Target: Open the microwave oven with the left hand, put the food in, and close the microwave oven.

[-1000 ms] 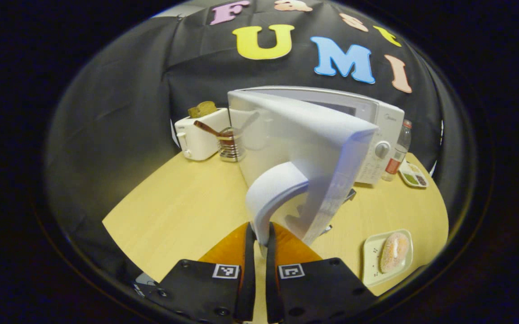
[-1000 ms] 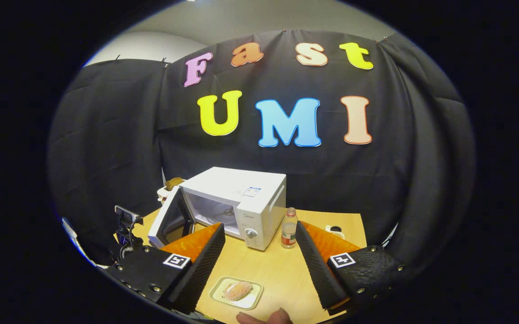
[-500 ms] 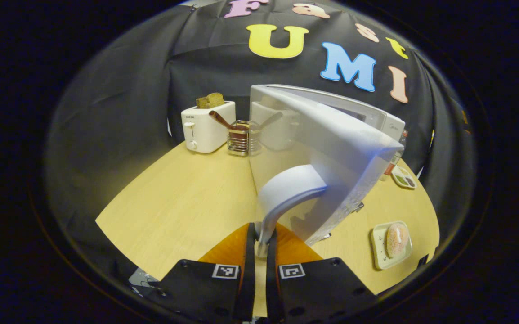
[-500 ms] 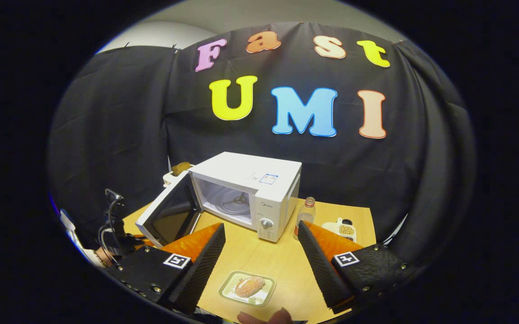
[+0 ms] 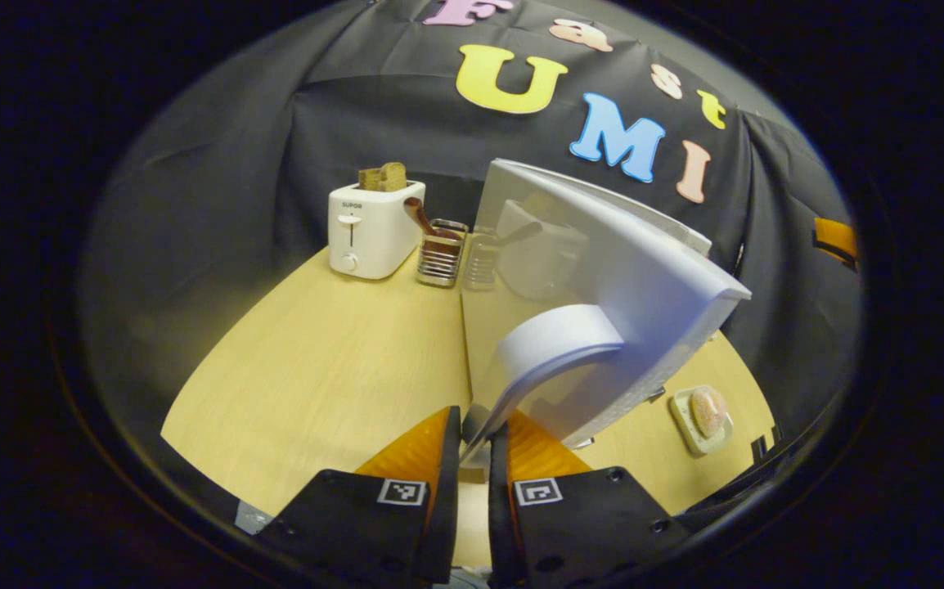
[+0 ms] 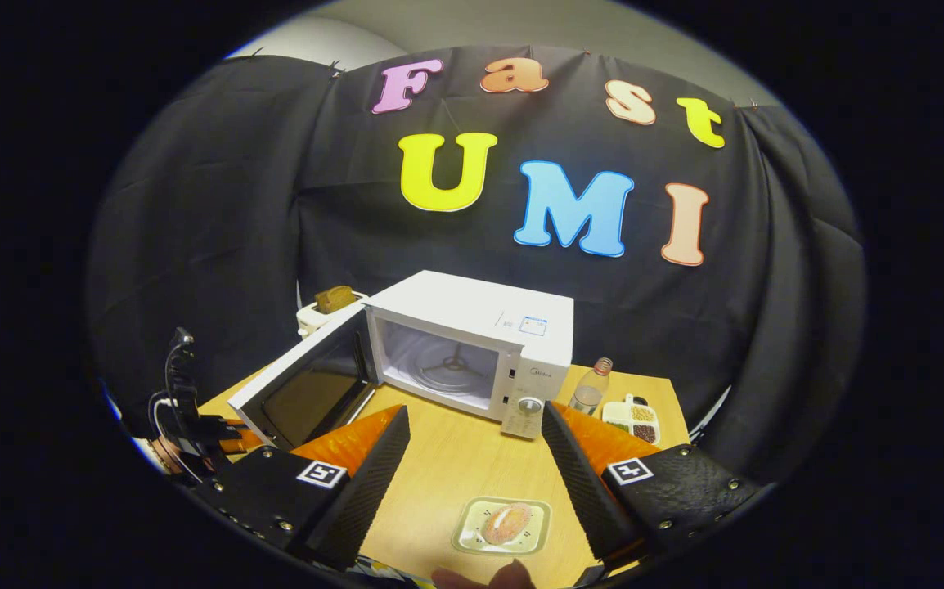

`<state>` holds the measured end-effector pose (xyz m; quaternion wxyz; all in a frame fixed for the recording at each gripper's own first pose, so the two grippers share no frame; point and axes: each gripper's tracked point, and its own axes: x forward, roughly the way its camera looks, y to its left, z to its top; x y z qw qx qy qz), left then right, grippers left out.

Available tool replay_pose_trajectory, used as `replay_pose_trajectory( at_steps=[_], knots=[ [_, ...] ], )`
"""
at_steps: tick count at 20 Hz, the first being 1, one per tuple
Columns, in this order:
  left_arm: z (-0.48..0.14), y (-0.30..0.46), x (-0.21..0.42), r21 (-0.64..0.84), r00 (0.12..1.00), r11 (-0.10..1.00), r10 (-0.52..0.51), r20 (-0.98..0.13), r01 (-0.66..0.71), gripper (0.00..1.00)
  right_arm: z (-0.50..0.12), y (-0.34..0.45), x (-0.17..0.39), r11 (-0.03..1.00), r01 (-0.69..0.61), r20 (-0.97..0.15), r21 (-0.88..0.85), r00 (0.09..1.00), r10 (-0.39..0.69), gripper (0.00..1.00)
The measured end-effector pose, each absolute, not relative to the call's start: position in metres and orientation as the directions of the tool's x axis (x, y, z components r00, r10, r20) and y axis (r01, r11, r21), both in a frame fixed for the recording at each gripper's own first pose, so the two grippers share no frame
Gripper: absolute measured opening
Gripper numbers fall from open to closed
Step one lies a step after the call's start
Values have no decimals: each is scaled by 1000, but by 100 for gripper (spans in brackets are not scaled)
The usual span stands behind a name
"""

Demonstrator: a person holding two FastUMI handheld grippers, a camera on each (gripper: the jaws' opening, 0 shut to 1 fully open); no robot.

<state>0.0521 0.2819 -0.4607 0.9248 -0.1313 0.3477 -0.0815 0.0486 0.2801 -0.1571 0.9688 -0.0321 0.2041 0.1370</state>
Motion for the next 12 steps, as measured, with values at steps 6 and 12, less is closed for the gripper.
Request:
replay_pose_trajectory(
  at_steps=[6,12],
  knots=[
    [-464,295,35,-379,726,925,-284,-626,35,60,-180,277,44,977,-212,-468,-10,865,183,100],
    [-444,303,-34,-402,751,912,-209,-627,-83,55,-237,259,46,981,-193,-563,-10,812,155,100]
  ],
)
